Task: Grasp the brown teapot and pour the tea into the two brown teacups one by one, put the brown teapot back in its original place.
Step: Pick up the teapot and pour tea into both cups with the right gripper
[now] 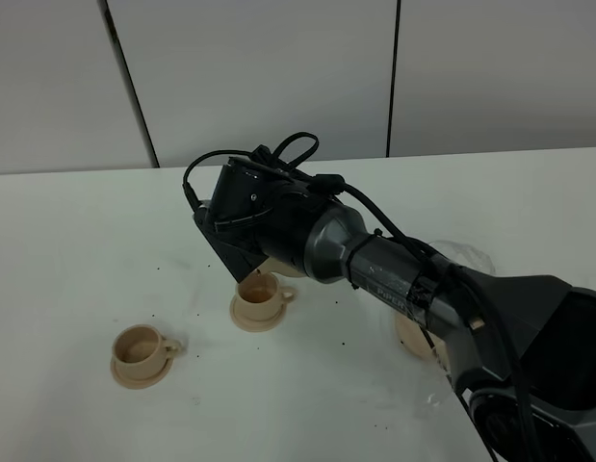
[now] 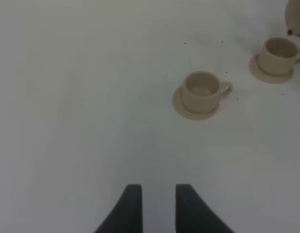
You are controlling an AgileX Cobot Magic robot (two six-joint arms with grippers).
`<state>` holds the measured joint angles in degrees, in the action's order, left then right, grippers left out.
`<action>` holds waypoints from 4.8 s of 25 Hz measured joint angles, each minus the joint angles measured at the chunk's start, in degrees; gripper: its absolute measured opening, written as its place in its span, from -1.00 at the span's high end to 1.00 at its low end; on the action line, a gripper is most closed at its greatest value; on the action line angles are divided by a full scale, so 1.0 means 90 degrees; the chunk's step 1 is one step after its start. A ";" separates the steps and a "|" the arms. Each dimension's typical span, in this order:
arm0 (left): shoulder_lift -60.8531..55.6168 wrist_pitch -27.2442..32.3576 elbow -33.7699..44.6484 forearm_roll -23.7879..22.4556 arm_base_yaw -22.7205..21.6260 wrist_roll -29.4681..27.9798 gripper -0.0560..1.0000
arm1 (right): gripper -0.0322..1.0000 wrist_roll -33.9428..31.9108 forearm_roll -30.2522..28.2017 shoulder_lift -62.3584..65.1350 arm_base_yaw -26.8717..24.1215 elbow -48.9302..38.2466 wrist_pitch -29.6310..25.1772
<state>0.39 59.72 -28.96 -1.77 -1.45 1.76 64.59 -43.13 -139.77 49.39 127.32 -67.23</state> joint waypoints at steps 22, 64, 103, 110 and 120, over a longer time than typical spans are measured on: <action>0.0000 0.0000 0.0000 0.0000 0.0000 0.0000 0.44 | 0.76 0.0008 0.0082 0.0000 0.0002 0.0000 0.0095; 0.0000 0.0000 0.0000 0.0000 0.0000 0.0000 0.44 | 0.76 0.0070 -0.0164 0.0000 0.0065 0.0000 -0.0004; 0.0000 0.0000 0.0000 0.0000 0.0000 0.0000 0.44 | 0.76 0.0011 -0.0795 -0.0016 0.0262 -0.0240 0.0280; 0.0000 0.0000 0.0000 0.0000 0.0000 0.0000 0.44 | 0.76 -0.0078 -0.0984 -0.0016 0.0270 -0.0292 0.0285; 0.0000 0.0000 0.0000 0.0000 0.0000 0.0000 0.44 | 0.76 -0.0261 -0.1190 -0.0016 0.0333 -0.0292 0.0303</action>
<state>0.39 59.72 -28.96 -1.77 -1.45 1.76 62.25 -53.84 -139.91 52.38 124.69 -64.50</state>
